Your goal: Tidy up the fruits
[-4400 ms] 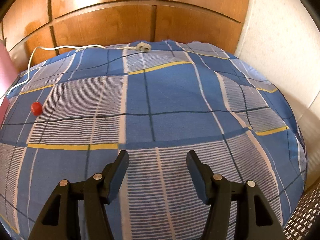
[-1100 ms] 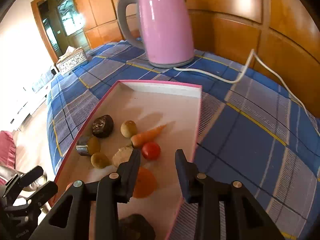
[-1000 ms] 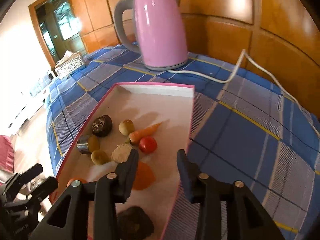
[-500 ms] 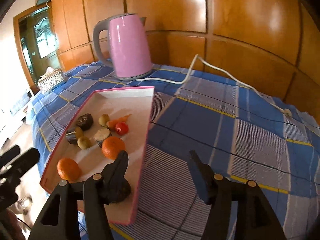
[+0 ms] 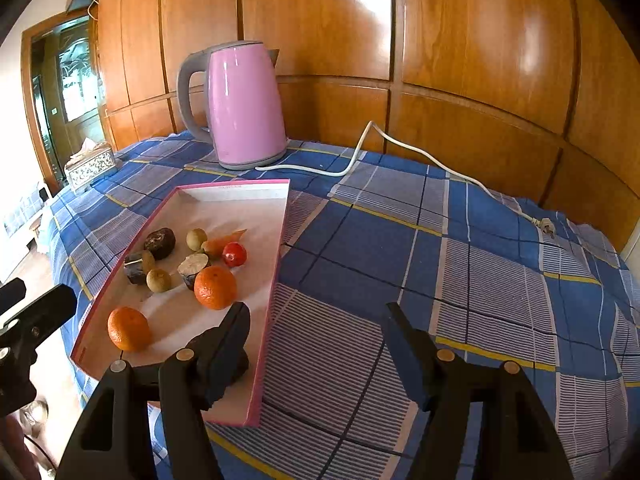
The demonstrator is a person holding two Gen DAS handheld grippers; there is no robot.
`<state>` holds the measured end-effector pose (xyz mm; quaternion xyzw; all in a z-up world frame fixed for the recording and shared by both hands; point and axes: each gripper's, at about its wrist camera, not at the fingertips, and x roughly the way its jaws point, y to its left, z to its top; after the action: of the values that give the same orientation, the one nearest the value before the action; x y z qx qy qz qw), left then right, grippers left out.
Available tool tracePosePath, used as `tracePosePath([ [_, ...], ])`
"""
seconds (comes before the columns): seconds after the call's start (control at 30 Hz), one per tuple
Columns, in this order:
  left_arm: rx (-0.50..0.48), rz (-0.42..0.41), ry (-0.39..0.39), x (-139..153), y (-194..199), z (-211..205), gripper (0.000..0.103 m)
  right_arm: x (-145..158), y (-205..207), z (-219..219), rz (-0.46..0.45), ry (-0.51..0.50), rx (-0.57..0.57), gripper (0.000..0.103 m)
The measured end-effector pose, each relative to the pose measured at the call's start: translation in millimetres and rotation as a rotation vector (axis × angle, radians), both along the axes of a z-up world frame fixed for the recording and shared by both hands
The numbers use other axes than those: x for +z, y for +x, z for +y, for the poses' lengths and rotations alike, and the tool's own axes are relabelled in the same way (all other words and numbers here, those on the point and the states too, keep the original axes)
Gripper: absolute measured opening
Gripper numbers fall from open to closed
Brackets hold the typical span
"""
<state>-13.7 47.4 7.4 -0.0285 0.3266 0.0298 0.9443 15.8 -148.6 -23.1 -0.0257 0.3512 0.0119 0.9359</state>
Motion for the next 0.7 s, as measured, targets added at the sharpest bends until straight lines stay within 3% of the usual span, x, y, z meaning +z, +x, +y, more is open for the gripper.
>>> tracePosePath([
  [0.7,0.012,-0.031,0.023,3.1,-4.3,-4.7,0.103,1.2,-4.0,2.4,-0.010,-0.009,0.007,0.069],
])
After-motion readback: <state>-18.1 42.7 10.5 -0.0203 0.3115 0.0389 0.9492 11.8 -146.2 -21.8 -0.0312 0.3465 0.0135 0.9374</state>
